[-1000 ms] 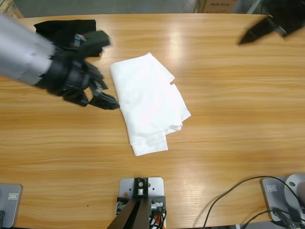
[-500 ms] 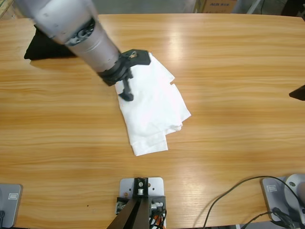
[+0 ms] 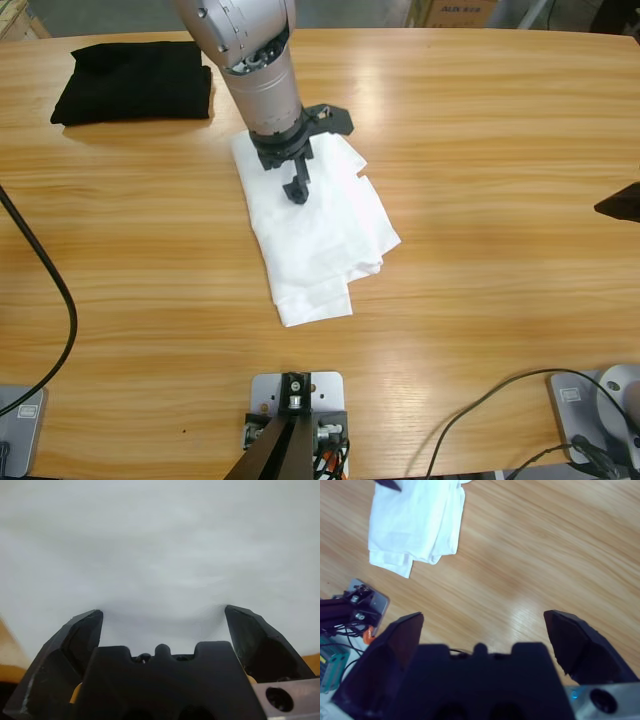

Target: Fold clothes

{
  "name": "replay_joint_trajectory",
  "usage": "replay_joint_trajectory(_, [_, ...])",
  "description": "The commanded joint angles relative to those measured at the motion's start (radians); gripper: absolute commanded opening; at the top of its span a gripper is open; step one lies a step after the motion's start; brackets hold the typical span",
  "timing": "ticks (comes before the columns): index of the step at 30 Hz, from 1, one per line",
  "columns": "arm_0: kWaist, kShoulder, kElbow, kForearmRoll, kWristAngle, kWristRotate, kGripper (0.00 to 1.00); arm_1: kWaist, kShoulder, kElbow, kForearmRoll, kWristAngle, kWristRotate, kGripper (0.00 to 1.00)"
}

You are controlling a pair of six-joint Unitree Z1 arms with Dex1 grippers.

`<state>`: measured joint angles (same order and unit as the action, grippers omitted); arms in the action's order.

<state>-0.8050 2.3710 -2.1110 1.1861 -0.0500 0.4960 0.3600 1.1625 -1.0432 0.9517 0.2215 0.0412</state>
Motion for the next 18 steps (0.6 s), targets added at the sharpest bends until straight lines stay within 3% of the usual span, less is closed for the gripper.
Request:
replay_joint_trajectory(1, [-0.04, 0.126, -0.012, 0.081, -0.102, -0.01, 0.959, 0.01, 0.039, 0.058, -0.042, -0.03, 0.008, 1.0])
replay_joint_trajectory(8, [-0.067, 0.209, -0.174, 0.098, -0.103, -0.014, 0.95, 0.01, 0.035, 0.06, -0.041, -0.036, 0.008, 1.0])
replay_joint_trajectory(18, [-0.165, 0.209, -0.203, 0.121, -0.11, 0.148, 0.977, 0.01, 0.039, 0.084, -0.072, -0.045, 0.011, 1.0])
